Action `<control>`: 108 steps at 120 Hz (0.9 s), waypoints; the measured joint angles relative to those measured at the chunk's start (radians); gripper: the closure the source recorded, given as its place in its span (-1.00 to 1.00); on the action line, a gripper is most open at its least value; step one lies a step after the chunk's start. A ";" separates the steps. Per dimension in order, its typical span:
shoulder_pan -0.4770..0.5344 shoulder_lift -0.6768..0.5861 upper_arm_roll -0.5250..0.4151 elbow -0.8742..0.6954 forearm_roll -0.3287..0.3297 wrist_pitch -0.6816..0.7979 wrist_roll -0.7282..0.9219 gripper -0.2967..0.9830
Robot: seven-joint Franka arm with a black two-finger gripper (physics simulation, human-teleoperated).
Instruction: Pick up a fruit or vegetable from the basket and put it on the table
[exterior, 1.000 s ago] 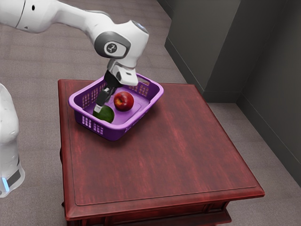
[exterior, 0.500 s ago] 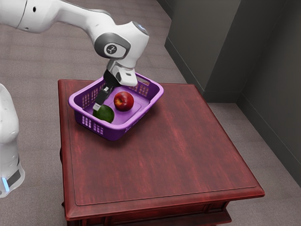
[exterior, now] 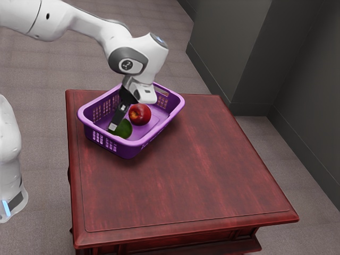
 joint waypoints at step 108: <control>-0.003 0.017 -0.015 0.027 0.001 0.137 -0.093 -0.01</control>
